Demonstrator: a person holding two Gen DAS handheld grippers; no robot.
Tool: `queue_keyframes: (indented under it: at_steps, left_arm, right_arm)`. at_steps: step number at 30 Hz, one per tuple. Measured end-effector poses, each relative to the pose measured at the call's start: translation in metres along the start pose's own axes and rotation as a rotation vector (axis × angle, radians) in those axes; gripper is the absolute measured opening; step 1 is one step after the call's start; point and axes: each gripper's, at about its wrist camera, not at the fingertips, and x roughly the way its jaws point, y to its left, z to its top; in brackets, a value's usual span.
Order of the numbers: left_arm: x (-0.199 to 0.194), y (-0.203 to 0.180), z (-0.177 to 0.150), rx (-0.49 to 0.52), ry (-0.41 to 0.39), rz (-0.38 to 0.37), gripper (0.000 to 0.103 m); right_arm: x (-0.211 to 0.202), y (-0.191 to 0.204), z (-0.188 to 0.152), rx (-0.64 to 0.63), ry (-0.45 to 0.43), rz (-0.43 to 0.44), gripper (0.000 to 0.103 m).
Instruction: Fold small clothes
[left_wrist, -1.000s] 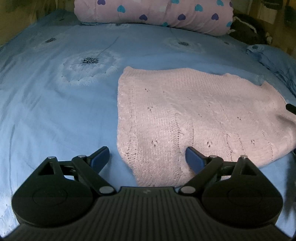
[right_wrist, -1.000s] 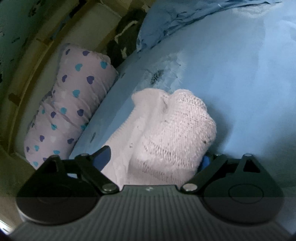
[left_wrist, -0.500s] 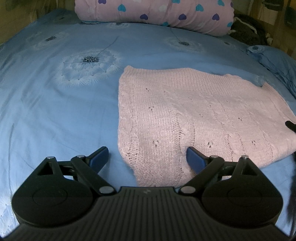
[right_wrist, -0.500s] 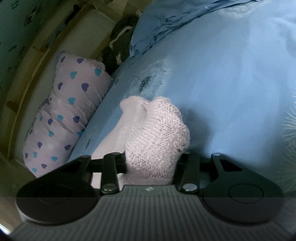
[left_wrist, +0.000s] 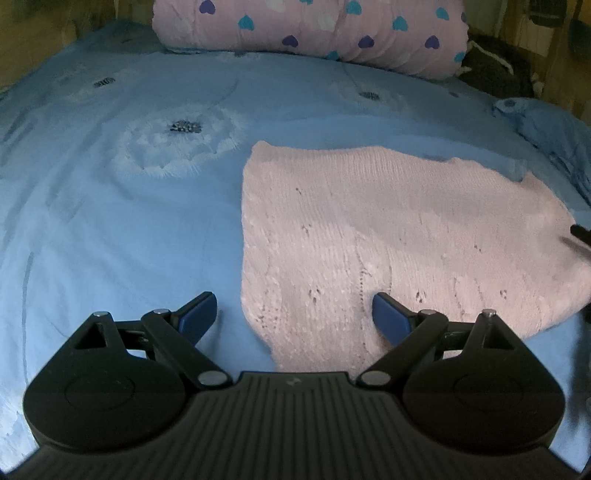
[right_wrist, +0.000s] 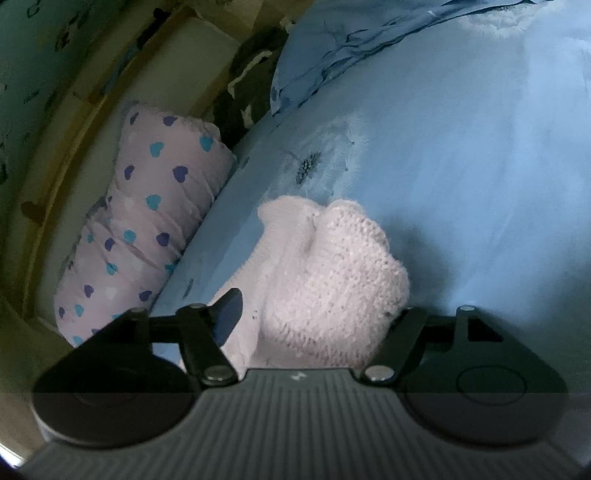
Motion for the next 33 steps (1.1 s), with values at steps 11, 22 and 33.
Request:
queue_keyframes:
  at_steps: [11, 22, 33]
  left_arm:
    - [-0.014, 0.023, 0.01, -0.054, -0.067, 0.082, 0.094]
    - [-0.016, 0.046, 0.014, -0.132, -0.059, 0.099, 0.094]
    - [-0.019, 0.053, 0.013, -0.168, -0.06, 0.105, 0.094]
  right_arm:
    - [-0.006, 0.022, 0.011, -0.128, 0.005, 0.003, 0.039]
    - [-0.019, 0.131, -0.014, -0.516, -0.02, 0.13, 0.039]
    - [-0.01, 0.188, -0.147, -1.148, 0.216, 0.232, 0.039]
